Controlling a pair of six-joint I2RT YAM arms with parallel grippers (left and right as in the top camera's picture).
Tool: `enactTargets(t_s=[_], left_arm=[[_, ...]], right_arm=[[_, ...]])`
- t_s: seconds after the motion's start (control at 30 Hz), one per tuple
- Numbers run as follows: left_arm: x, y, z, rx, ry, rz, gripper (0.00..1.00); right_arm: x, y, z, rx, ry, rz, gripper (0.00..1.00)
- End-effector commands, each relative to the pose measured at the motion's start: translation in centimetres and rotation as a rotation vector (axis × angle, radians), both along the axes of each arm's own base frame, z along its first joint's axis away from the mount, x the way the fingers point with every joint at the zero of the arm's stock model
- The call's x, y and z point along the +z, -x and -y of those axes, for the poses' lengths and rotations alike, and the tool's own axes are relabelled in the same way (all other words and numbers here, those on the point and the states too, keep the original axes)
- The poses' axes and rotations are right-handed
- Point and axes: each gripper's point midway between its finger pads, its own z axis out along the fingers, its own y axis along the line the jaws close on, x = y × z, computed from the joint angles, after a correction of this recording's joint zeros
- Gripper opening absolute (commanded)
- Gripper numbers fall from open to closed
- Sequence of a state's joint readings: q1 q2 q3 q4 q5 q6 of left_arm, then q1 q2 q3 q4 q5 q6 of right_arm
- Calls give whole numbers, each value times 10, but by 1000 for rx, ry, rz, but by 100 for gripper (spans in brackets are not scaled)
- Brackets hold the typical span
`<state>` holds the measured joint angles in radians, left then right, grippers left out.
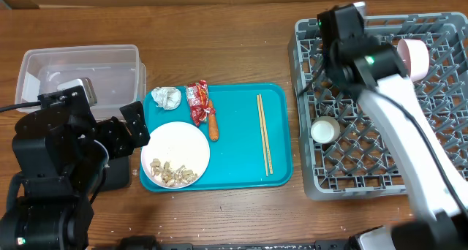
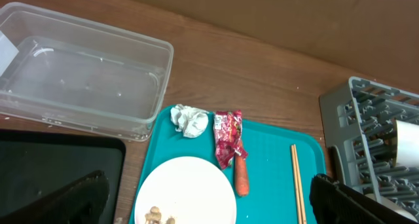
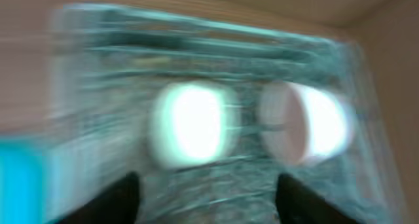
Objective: Sort waste into correct bins and load items into the dishwasher
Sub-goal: 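Grasp one chopstick on the teal tray with the right gripper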
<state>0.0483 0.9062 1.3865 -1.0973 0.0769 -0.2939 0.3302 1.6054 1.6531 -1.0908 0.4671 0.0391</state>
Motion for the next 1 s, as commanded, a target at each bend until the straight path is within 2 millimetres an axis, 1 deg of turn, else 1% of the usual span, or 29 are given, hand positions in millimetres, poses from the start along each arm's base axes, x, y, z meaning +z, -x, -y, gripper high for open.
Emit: enactTargets(t_s=[0.0,0.03,0.07,0.13,0.2,0.23,0.3,0.37,0.47,0.6,0.77,0.83,0.97], left_arm=[[7,1,-3,21,7,20,100],[7,1,-3,21,7,20,100],[7,1,-3,21,7,20,100],[7,1,-3,21,7,20,100],[7,1,-3,21,7,20,100],[7,1,-3,21,7,20,100],[7,1,-3,21,7,20,100],[7,1,-3,21,7,20,100],[7,1,-3,21,7,20,100],[7,1,-3,21,7,20,100],[7,1,-3,21,7,20,100],[7,1,-3,21,7,20,100],[7,1,-3,21,7,20,100]], right_arm=[[-10,53,-119,383,-512,-231,59],[-16,67,-135,425,-571,-294,57],[-23,78,-146,440,-605,-346,56],[-46,99,-163,472,-615,-449,55],[-76,115,-170,432,-576,-536,52],[-97,123,-170,381,-541,-577,52],[-129,129,-165,289,-471,-612,46],[-155,126,-156,193,-410,-606,38],[-186,117,-149,137,-370,-587,34],[-219,110,-145,114,-357,-590,32],[-244,100,-132,72,-315,-579,28],[-250,98,-131,67,-314,-584,26],[-260,97,-132,63,-308,-594,25]])
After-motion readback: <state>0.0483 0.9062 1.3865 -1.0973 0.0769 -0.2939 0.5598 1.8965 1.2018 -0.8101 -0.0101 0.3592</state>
